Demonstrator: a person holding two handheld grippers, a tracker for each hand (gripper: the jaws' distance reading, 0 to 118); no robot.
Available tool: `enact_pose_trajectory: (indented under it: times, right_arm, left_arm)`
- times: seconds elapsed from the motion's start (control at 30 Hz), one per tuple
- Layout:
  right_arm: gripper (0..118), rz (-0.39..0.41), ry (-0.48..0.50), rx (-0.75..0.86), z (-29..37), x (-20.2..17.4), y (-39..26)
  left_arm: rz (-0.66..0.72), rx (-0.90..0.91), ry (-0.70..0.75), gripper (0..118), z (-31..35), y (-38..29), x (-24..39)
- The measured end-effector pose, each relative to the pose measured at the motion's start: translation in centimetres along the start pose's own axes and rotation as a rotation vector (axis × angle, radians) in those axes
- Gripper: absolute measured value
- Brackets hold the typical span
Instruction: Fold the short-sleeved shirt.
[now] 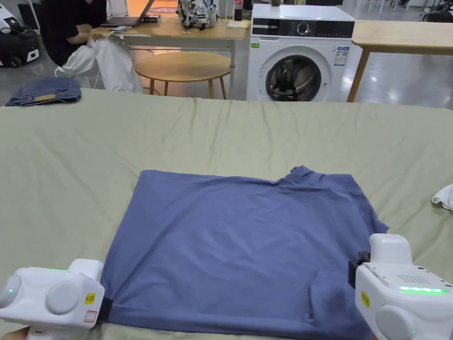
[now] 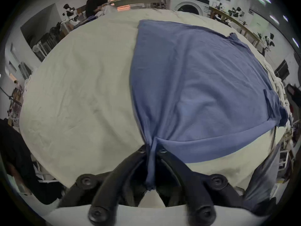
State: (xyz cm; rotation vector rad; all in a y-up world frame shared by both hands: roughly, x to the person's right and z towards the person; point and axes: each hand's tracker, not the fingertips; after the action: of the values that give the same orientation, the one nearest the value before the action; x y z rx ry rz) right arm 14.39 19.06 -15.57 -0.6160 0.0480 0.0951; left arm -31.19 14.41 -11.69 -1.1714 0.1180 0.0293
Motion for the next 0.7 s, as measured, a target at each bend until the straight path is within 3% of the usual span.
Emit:
enact_pose_trajectory:
  times: [0.1,0.13,0.2,0.27,0.3,0.7]
  right_arm:
    - [1,0.024,-0.013,-0.104,-0.5,1.1,-0.2]
    - [7,0.036,-0.021,-0.145,-0.7,1.5,-0.4]
    - [27,0.036,-0.013,-0.172,-0.8,2.5,-0.7]
    - [62,0.034,-0.014,-0.238,-1.0,3.5,-1.1]
    - [68,0.03,-0.02,-0.266,-1.1,4.0,-1.3]
    - [68,0.043,0.002,-0.546,-3.0,5.8,-5.7]
  left_arm:
    - [0.005,-0.002,-0.006,0,-0.1,0.2,-0.2]
    - [0.007,0.001,-0.007,0,-0.1,0.2,-0.2]
    - [0.004,0.006,-0.006,0,-0.1,0.1,-0.4]
    - [0.006,0.011,-0.009,0,0.0,0.0,-0.5]
    - [0.013,0.015,-0.014,0,0.1,-0.1,-0.7]
    - [0.039,0.025,-0.034,0,0.3,-0.3,-1.4]
